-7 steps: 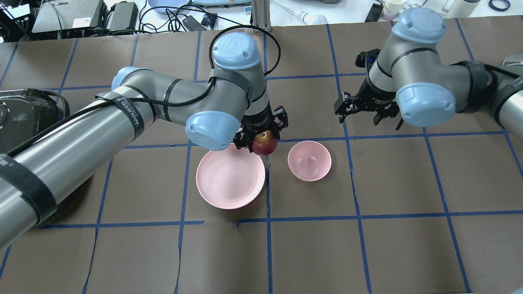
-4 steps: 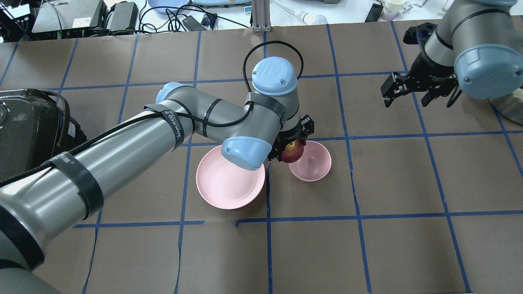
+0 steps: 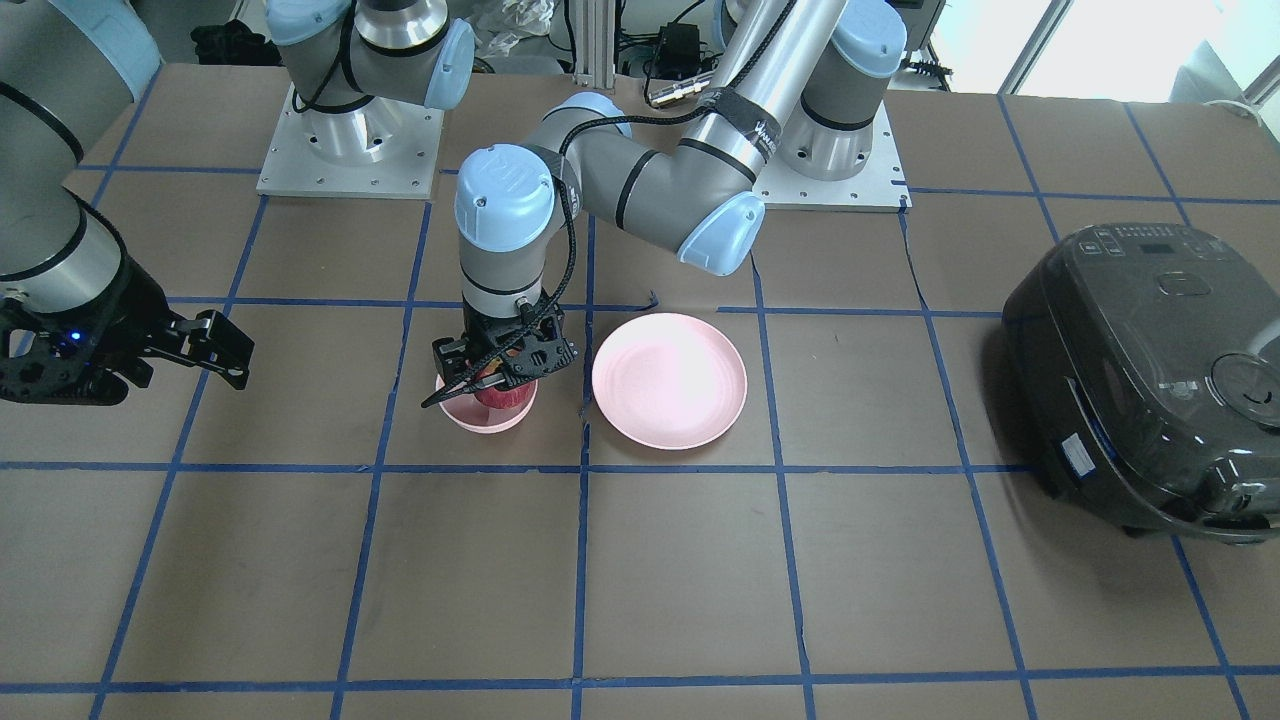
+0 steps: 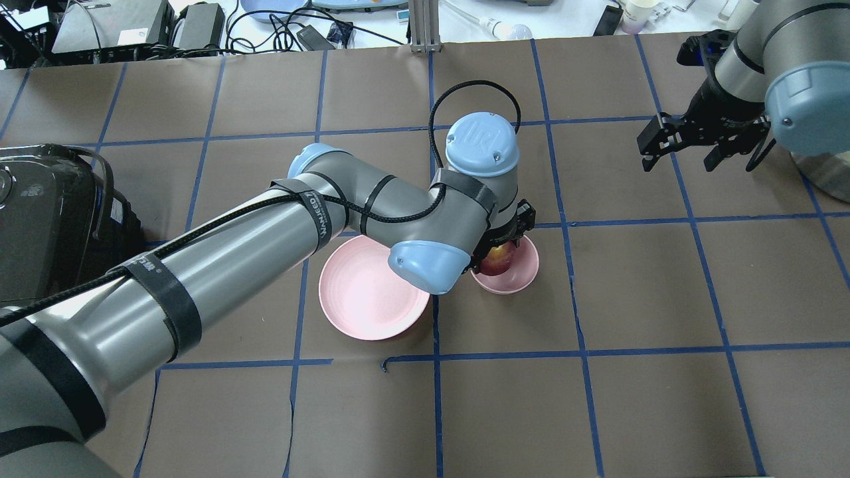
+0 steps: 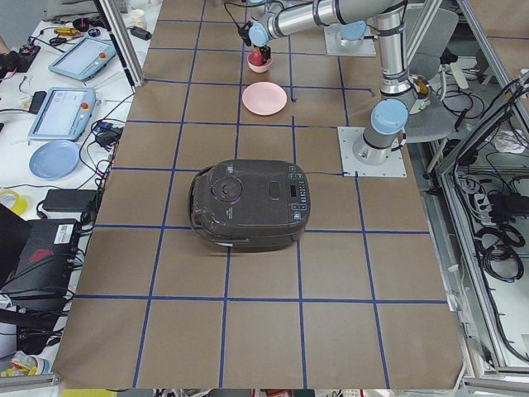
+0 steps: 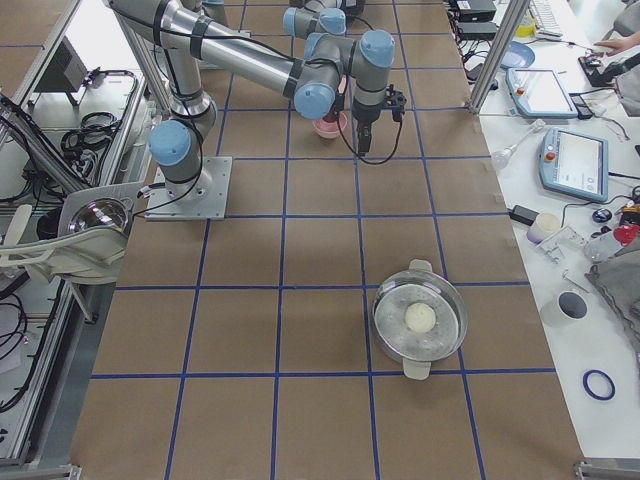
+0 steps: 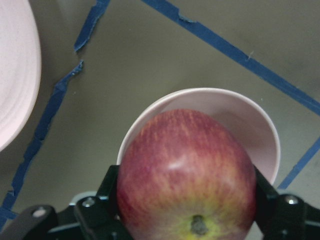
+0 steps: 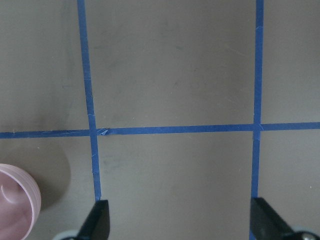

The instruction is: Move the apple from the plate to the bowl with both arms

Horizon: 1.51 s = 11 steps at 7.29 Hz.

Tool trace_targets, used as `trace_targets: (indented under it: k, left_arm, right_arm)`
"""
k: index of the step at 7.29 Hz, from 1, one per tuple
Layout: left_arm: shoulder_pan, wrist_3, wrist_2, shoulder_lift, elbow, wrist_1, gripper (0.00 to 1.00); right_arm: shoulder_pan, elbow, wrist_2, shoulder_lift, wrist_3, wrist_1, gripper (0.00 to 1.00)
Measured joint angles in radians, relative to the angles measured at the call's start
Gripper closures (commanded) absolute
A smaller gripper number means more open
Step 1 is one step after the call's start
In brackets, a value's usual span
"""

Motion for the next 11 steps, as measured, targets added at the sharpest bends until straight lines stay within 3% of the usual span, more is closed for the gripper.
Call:
trace_targets:
  k: [1, 2, 3, 8, 11]
  left_arm:
    - [0.000, -0.001, -0.003, -0.008, 0.001, 0.000, 1.00]
    - [-0.001, 0.001, -0.005, -0.016, 0.003, 0.001, 0.33]
    - [-0.001, 0.005, -0.006, -0.023, 0.005, 0.001, 0.00]
    - [0.045, 0.234, 0.001, 0.048, 0.035, -0.075, 0.00]
    - [0.151, 0.545, 0.008, 0.224, 0.102, -0.369, 0.00]
  right_arm:
    - [-0.001, -0.002, -0.002, -0.002, 0.001, -0.002, 0.00]
    - [-0.002, -0.004, -0.002, -0.004, 0.002, -0.007, 0.00]
    - [-0.003, -0.005, -0.003, -0.008, 0.002, -0.008, 0.00]
    - [0.000, -0.026, 0.003, -0.039, 0.012, -0.006, 0.00]
    - [0.057, -0.057, 0.001, -0.083, 0.165, 0.013, 0.00]
